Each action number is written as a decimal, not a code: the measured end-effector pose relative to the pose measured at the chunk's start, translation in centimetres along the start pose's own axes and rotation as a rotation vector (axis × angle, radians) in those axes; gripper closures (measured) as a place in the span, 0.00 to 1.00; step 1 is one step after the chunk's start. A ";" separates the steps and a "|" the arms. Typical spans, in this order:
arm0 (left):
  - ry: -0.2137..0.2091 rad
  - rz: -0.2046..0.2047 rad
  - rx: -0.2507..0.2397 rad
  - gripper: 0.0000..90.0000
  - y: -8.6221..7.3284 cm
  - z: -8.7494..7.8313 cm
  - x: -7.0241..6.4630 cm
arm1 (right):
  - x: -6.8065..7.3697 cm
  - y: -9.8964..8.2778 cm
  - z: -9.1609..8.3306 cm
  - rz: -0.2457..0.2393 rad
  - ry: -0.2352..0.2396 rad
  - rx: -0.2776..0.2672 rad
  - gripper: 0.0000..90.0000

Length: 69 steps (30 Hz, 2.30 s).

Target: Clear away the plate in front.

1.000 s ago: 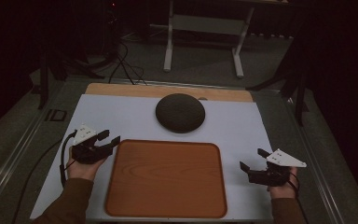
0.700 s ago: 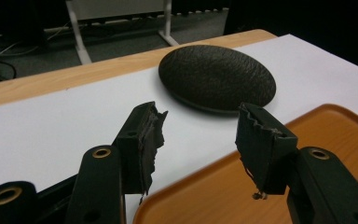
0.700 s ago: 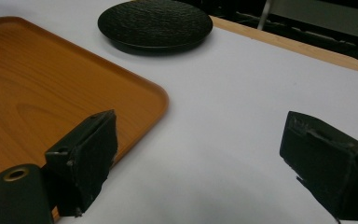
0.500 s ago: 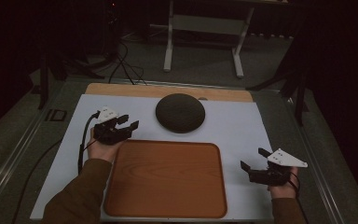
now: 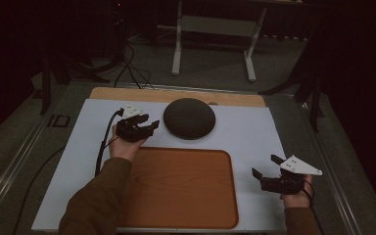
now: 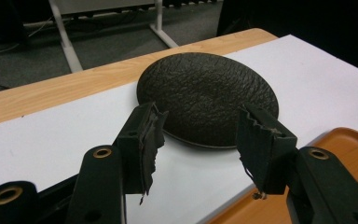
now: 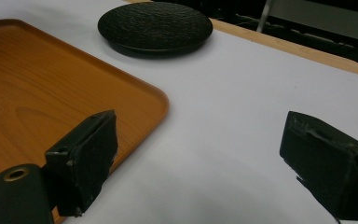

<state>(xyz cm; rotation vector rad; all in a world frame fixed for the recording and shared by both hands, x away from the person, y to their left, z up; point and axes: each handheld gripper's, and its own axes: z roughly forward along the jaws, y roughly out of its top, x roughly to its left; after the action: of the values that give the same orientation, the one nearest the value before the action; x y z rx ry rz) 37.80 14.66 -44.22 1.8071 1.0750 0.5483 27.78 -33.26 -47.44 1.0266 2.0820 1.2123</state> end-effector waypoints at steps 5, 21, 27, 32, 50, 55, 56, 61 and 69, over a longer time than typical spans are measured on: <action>0.001 0.011 0.015 0.55 0.3 1.4 -0.3 | 0.2 0.1 0.1 -0.007 0.000 0.004 0.12; -0.022 -0.042 0.026 0.57 0.6 6.4 -0.9 | 0.6 0.4 0.6 -0.004 0.008 -0.012 0.12; -0.019 -0.063 0.033 0.58 0.5 7.8 -0.8 | 0.6 0.6 0.7 0.001 0.010 -0.018 0.12; -0.007 -0.088 0.055 0.59 0.2 9.3 -0.7 | 0.5 0.6 0.8 0.000 0.009 -0.017 0.12; 0.039 -0.133 0.175 0.62 -0.6 12.9 -0.8 | 0.5 0.6 0.9 -0.002 0.014 -0.008 0.12; 0.045 -0.184 0.199 0.60 -1.2 13.7 -0.7 | 0.5 0.6 0.9 -0.004 0.017 -0.004 0.12; 0.045 -0.184 0.199 0.60 -1.2 13.7 -0.7 | 0.5 0.6 0.9 -0.004 0.016 -0.005 0.12; 0.009 -0.242 0.199 0.59 -1.6 14.2 -0.5 | 0.5 0.6 0.9 -0.003 0.017 -0.004 0.12; 0.026 -0.244 0.185 0.55 -1.6 14.4 -0.6 | 0.4 0.5 0.8 -0.012 0.010 -0.001 0.12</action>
<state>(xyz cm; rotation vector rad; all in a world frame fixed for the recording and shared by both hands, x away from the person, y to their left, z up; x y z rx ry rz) 47.39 7.40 -52.29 1.7951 1.3796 0.3343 28.29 -32.37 -47.38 1.0085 2.0915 1.2152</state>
